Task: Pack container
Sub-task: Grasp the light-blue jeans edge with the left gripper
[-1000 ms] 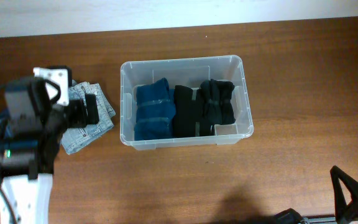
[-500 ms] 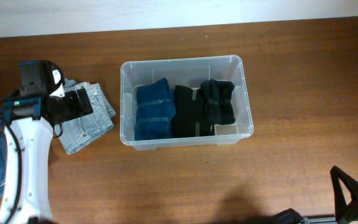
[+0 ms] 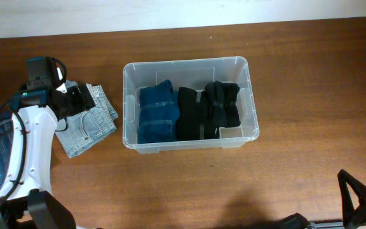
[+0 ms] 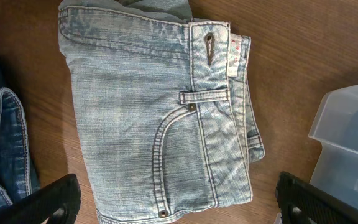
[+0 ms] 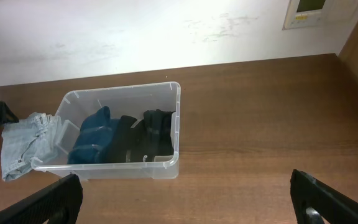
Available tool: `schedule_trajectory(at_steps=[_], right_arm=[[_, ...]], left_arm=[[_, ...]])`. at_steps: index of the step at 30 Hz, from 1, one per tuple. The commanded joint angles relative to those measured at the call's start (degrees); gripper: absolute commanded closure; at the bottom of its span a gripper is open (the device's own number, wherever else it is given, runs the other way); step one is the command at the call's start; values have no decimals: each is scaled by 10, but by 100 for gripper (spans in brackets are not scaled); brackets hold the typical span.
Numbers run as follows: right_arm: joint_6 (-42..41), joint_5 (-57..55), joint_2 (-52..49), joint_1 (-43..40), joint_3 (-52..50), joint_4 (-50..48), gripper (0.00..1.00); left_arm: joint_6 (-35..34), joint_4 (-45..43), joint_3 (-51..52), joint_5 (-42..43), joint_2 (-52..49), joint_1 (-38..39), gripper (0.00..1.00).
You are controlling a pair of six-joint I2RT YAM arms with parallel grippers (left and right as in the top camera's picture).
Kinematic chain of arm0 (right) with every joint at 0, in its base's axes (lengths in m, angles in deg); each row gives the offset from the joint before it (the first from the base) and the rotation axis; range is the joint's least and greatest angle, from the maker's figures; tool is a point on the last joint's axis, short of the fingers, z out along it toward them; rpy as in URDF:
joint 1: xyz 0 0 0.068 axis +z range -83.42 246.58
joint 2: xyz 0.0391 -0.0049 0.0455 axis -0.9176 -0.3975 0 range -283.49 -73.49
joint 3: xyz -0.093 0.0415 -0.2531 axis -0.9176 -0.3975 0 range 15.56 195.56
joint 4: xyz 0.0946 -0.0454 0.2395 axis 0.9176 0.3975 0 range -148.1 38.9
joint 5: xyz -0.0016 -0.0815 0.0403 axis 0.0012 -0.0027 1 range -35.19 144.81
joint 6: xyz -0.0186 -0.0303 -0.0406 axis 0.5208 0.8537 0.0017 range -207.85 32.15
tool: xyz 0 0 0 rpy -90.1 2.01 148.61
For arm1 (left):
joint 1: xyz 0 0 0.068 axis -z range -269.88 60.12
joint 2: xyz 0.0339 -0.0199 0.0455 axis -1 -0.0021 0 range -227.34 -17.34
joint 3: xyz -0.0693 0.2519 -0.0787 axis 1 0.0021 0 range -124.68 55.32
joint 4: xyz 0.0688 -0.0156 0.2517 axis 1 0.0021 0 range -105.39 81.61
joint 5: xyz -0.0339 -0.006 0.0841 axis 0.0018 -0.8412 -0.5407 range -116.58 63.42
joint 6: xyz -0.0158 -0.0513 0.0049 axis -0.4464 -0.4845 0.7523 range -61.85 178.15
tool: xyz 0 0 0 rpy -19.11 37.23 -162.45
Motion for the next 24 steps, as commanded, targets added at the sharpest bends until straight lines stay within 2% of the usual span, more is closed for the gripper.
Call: schedule_trajectory(at_steps=[1, 9, 24], right_arm=[[-2, -9, 2, 0, 0, 3, 1], [-2, -9, 2, 0, 0, 3, 1], [-2, -9, 2, 0, 0, 3, 1]], left_arm=[[-10, -5, -7, -10, -7, -13, 0], [-11, -15, -7, 28, -30, -68, 0], [-98, -44, -7, 5, -171, -74, 0]])
